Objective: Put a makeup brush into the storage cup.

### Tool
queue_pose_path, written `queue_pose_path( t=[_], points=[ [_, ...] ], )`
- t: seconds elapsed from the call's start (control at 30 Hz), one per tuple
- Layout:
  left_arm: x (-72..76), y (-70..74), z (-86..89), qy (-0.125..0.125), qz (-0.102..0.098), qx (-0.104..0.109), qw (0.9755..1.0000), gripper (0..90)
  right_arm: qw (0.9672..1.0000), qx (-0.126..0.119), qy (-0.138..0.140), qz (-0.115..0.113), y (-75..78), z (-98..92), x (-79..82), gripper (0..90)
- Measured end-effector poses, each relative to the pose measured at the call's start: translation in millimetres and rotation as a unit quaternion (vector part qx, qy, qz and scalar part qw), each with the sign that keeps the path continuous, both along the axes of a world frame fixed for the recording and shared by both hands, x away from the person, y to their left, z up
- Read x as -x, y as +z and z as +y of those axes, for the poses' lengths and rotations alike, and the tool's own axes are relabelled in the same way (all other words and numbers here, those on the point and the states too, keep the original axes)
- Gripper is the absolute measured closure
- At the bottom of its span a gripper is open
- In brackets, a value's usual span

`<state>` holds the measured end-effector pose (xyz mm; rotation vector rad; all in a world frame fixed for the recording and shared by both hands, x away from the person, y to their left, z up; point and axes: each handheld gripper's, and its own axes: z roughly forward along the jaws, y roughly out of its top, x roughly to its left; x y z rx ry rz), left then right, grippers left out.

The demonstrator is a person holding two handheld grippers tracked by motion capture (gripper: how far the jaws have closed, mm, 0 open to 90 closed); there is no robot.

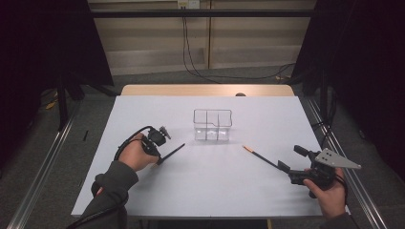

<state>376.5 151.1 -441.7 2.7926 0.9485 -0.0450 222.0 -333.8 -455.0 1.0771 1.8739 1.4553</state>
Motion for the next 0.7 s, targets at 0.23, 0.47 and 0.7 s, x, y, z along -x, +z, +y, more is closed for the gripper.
queue_pose_path(
  t=[0.23, 0.47, 0.7],
  points=[
    [2.2, 4.4, 0.6, -0.005, 0.004, 0.018, 0.9998, 83.8, 1.0, 0.001, -0.001, 0.001, -0.1, -1.1, -0.6, 9.8],
    [5.0, 10.4, 0.3, -0.012, 0.011, 0.036, 0.9992, 83.9, 1.0, 0.0, 0.0, 0.003, -0.2, -0.5, -1.9, 9.9],
    [9.8, 15.9, -4.9, -0.029, 0.012, 0.048, 0.9983, 83.9, 0.9999, 0.007, 0.008, 0.003, 3.4, -0.9, -4.9, 9.8]
  ],
)
